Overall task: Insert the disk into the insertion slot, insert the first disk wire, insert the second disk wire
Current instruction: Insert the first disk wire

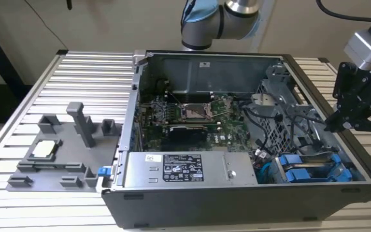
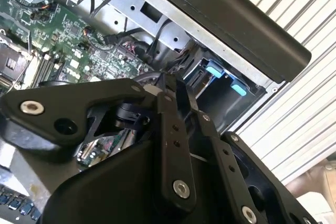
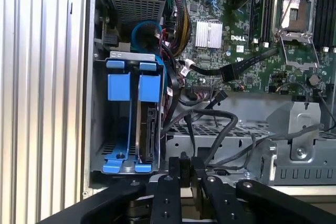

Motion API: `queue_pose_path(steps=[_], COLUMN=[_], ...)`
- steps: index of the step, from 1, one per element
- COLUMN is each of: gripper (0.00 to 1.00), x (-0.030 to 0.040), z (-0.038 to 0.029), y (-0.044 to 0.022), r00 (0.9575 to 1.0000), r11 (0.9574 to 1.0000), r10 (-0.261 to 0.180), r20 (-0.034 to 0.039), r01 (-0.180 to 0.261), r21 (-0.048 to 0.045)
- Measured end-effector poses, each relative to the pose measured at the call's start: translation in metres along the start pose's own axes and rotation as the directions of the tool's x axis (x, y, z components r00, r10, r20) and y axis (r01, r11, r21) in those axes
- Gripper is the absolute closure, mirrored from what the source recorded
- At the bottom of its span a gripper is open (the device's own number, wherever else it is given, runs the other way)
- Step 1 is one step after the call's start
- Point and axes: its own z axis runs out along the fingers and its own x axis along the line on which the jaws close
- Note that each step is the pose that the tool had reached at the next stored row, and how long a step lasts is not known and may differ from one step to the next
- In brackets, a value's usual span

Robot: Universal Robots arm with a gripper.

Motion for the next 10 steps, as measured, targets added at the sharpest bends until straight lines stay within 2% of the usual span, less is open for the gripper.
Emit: queue_pose_path(steps=[10], gripper=[0.81], x=[-0.0002], z=[0.0001], y=[0.0000], r00=[1.0000], r11=[1.0000], r10=[0.000], r20=[0.0000], r01=[0.000], r21=[0.0000])
